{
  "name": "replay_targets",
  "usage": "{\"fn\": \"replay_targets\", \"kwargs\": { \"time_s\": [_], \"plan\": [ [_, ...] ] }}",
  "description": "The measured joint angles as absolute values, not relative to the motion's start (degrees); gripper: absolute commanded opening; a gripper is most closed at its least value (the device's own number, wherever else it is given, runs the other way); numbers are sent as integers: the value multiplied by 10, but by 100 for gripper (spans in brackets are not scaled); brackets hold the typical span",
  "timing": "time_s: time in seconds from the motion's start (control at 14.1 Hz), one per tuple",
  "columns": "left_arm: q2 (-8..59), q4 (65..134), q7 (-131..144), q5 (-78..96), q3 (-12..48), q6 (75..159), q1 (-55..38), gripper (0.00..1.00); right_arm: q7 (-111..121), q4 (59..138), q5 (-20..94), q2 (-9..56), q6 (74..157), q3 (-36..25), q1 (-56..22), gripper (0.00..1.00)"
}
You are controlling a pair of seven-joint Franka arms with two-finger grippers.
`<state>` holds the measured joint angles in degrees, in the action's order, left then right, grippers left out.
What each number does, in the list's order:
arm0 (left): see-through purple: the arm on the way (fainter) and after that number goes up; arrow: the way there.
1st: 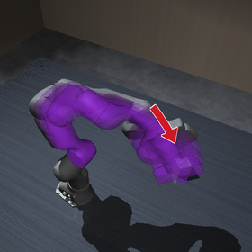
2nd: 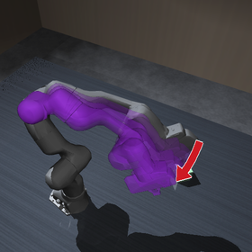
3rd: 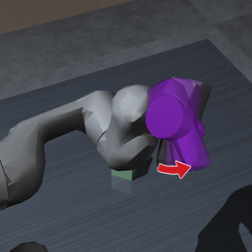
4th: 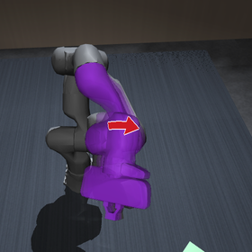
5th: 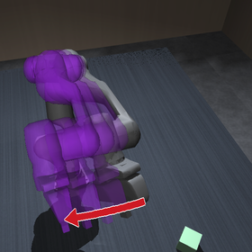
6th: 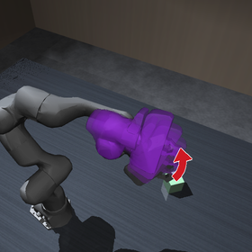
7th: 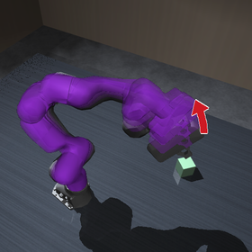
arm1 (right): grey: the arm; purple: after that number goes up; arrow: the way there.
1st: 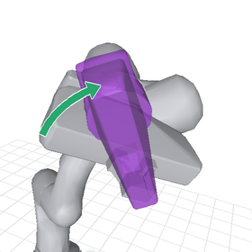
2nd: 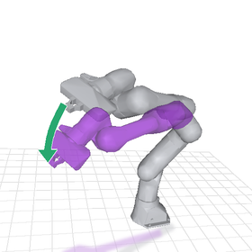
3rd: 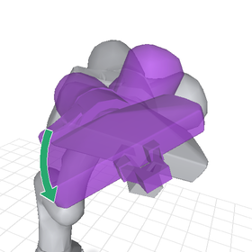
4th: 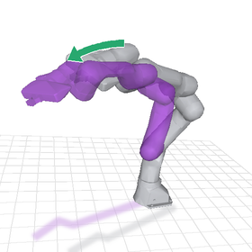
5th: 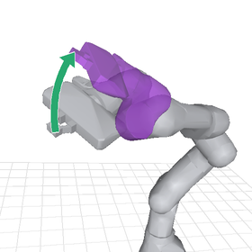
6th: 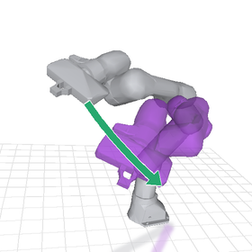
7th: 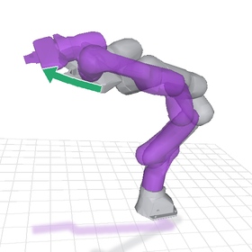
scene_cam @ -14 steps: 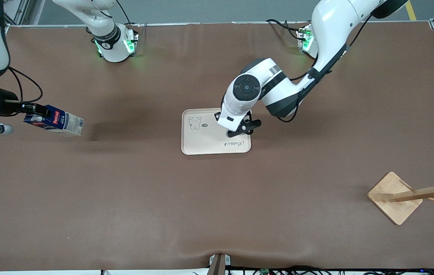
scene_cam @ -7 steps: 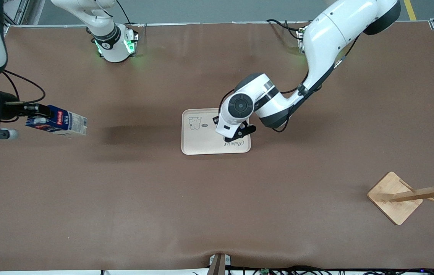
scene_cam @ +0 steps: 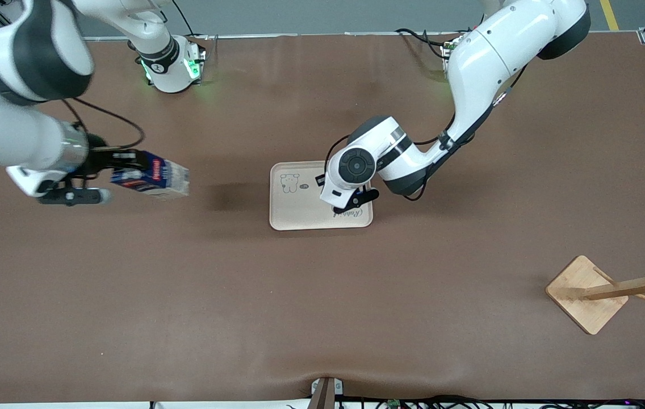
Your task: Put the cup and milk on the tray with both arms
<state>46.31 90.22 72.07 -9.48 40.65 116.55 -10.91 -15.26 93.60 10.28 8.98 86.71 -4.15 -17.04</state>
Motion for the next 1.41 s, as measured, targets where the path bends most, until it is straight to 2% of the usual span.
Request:
{"fn": "replay_targets", "kwargs": {
  "time_s": [0.28,0.64,0.99,1.41],
  "plan": [
    [463,859,718,-95,405,1130,-103,100,-291,901,113,144,885,-41,-265,5],
    [433,769,675,-95,405,1031,-62,100,-359,887,177,194,984,-42,-318,5],
    [352,761,552,-126,405,985,34,100,-366,875,186,238,1045,-42,-376,7],
    [289,761,440,-178,404,948,126,100,-367,878,179,279,1047,-43,-411,7]
  ]
}}
